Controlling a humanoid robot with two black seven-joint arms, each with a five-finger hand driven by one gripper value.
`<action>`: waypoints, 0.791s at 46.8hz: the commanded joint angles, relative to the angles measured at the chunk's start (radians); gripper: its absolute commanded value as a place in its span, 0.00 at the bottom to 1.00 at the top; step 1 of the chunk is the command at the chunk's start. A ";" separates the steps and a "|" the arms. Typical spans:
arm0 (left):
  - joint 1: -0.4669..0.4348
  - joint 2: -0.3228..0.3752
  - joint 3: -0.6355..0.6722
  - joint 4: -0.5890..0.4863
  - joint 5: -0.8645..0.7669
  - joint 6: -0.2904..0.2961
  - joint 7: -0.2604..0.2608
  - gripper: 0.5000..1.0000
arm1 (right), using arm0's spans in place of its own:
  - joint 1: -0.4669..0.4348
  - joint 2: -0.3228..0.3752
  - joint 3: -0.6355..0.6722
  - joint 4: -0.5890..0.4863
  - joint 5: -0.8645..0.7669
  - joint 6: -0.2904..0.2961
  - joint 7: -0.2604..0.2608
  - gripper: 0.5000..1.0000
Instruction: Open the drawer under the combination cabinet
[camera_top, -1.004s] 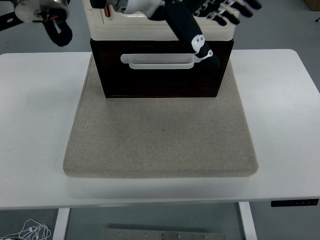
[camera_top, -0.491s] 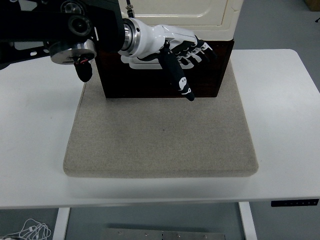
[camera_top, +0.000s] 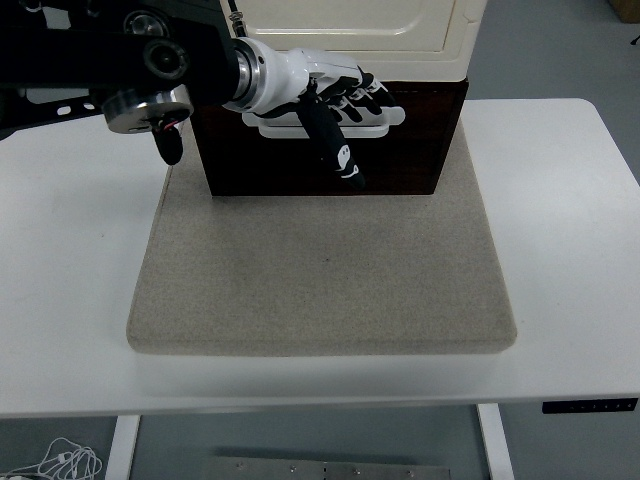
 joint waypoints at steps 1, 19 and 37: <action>-0.002 0.014 0.005 0.018 0.001 -0.024 -0.001 1.00 | 0.000 0.000 0.000 0.000 0.000 0.001 0.000 0.86; -0.010 0.035 0.026 0.148 0.057 -0.212 0.001 1.00 | 0.000 0.000 0.000 0.000 0.000 0.001 0.000 0.85; -0.003 0.034 0.041 0.150 0.082 -0.278 0.001 1.00 | 0.000 0.000 0.000 0.000 0.000 -0.001 0.000 0.86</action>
